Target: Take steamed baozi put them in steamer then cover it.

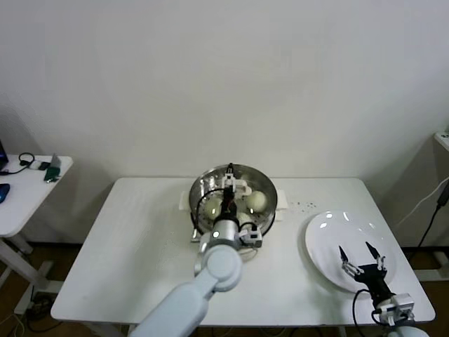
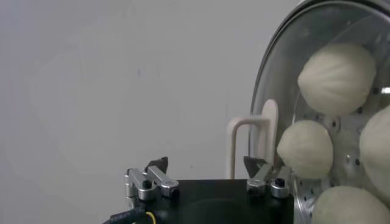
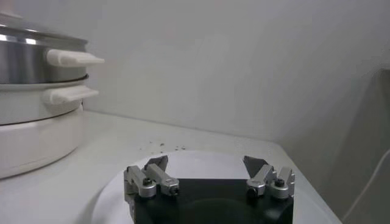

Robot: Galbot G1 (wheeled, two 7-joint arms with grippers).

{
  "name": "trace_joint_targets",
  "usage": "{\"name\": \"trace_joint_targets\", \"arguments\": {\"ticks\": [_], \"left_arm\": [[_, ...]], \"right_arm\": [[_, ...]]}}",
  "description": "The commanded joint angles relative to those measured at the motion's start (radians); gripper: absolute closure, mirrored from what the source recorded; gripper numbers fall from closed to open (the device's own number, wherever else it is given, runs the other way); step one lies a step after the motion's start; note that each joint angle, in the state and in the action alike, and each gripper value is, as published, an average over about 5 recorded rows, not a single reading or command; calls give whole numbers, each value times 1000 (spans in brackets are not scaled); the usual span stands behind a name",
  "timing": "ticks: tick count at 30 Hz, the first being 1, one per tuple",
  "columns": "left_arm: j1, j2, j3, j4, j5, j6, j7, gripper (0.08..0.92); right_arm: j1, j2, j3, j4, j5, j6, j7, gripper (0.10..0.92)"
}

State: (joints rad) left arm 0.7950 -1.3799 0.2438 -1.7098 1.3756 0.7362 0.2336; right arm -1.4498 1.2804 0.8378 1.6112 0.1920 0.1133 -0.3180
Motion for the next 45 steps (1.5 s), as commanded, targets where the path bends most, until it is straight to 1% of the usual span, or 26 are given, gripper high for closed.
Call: {"name": "trace_joint_targets", "arguments": {"ticks": [1,3,7,9,11,15,18,22,24,28,31,35,40,45], "left_arm": [[40,82,3,-126,-74,49,7,196],[51,94,2,-148,-89,49,4,181],[77,127,-10,-201,-116,49,-5,177],[95,145,-29,-234,-138,49,-27,177],[118,165,-58,-272,-189,49,-76,177],[196,207,-160,-352,-393,26,-209,177],[289,239,-267,-407,-537,-59,-286,177],[441,287,-436,-444,-725,-245,-430,177],[519,280,-537,-449,-830,-352,-498,177],[637,230,-697,-447,-1074,-552,-572,177],[699,191,-776,-425,-1223,-669,-589,177],[759,146,-834,-358,-1327,-791,-554,177],[805,94,-850,-268,-1407,-876,-493,177],[796,65,-839,-201,-1437,-908,-477,177]], "right_arm": [[8,-3,0,-2,7,-7,0,203],[11,-4,0,-3,6,-8,1,203],[15,-7,0,-4,6,-8,1,203],[15,-9,1,-5,5,-8,1,203],[15,-12,0,-7,5,-7,1,203],[18,-18,-1,-12,4,-5,0,203],[20,-22,-3,-14,0,-3,-3,203],[19,-29,-4,-12,0,-1,-13,203],[18,-32,-5,-11,2,1,-15,203],[17,-38,-13,-8,10,10,-17,203],[16,-40,-18,-2,21,16,-18,203],[10,-42,-21,7,33,29,-20,203],[-5,-43,-26,27,60,52,-26,203],[-17,-40,-33,43,81,58,-24,203]]}}
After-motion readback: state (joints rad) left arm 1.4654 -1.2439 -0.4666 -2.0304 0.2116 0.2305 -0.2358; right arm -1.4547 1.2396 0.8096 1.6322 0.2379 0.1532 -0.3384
